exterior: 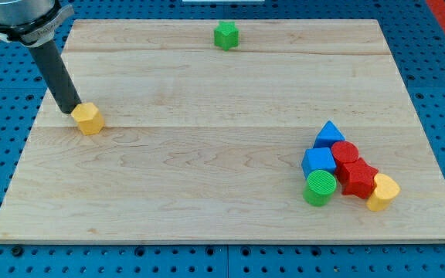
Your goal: Place the yellow hexagon close to the green star
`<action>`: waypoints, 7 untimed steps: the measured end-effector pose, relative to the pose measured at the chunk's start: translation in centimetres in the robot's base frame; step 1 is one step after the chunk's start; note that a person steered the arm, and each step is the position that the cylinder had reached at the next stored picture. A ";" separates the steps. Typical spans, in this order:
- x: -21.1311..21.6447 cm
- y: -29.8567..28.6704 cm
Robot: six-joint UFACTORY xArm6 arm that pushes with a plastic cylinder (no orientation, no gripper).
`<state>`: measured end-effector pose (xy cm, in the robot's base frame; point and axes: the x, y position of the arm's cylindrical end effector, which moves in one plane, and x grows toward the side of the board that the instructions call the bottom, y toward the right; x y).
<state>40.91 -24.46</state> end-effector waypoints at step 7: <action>-2.2 14.8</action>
<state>38.69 -9.69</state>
